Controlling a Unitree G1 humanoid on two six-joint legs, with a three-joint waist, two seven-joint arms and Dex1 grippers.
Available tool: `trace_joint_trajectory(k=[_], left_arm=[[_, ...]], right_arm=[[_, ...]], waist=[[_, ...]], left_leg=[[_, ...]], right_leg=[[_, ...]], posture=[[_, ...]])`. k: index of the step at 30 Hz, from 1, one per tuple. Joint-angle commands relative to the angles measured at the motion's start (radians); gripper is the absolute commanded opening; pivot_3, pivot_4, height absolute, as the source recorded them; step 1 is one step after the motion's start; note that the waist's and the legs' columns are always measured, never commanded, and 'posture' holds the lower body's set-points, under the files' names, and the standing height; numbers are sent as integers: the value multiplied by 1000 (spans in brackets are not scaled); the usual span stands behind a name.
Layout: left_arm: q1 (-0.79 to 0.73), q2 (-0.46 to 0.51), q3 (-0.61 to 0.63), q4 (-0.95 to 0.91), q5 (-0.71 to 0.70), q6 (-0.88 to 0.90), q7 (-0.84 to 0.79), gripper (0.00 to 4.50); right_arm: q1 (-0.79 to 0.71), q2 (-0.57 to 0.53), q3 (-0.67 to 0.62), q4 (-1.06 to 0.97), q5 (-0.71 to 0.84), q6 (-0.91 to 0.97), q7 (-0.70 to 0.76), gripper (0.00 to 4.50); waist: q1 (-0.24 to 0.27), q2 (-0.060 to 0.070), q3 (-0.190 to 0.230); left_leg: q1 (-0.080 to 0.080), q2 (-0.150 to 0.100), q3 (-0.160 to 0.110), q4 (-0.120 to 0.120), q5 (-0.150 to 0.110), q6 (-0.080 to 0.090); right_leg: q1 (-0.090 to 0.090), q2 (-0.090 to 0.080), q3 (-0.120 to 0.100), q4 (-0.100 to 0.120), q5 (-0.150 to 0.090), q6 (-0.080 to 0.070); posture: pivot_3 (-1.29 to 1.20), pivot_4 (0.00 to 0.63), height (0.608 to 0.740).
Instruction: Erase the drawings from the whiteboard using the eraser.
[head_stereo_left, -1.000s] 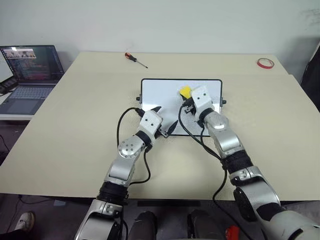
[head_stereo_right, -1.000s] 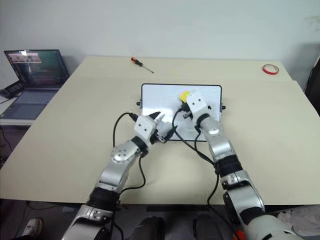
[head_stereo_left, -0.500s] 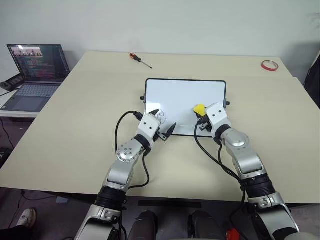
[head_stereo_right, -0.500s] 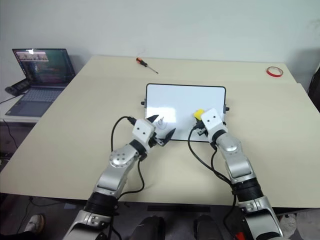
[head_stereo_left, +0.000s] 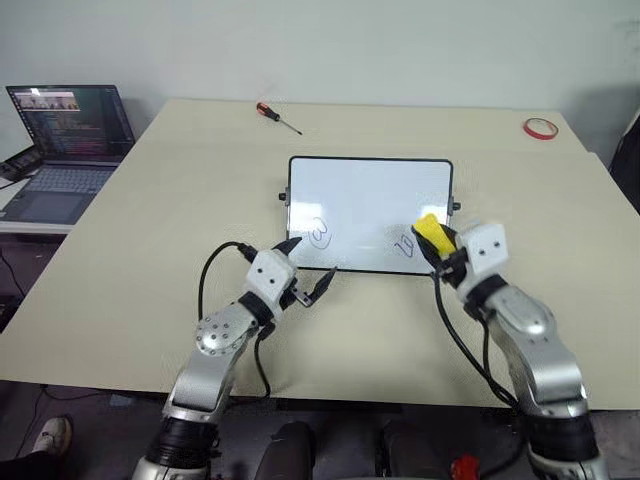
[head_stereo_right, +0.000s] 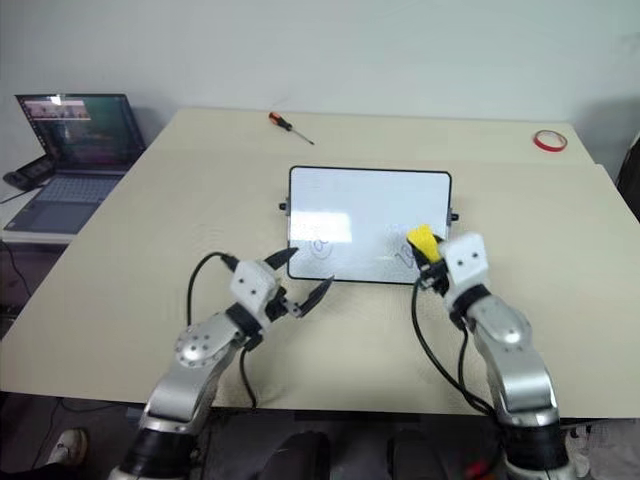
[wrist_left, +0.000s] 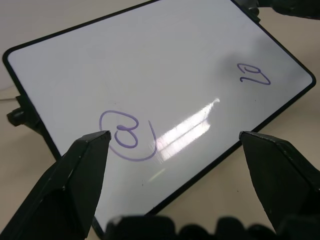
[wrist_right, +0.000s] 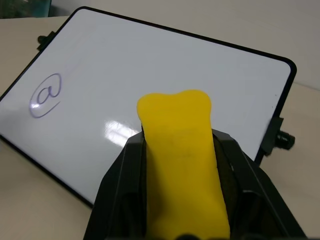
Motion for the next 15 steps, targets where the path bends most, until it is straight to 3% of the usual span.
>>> trace_joint_trajectory(k=[1, 4, 9, 15], left_arm=[[64, 2, 17, -76, -29, -38, -5, 4500], [124, -10, 19, -93, -46, -62, 1, 4500], [137, -27, 43, -99, -35, -64, 39, 4500], [121, -25, 42, -109, -32, -46, 51, 4500]], right_arm=[[136, -25, -51, -75, -18, -101, 0, 1331], [292, -18, -68, -71, -39, -217, -12, 1331], [425, -7, -51, -15, -97, -366, -32, 1331], [419, 5, -71, 21, -89, -405, -54, 1331]], waist=[[0, 0, 0], [2, 0, 0], [-1, 0, 0], [-1, 0, 0]], left_leg=[[0, 0, 0, 0, 0, 0], [0, 0, 0, -1, 0, 0], [1, 1, 1, 0, 0, 0], [3, 1, 1, 0, 0, 0]], right_leg=[[0, 0, 0, 0, 0, 0], [0, -1, 0, -1, 0, 0], [0, 0, 0, 0, 0, 1], [3, 0, 0, -1, 0, 1]], posture=[[0, 150, 740], [0, 150, 740], [0, 150, 740], [0, 150, 740]])
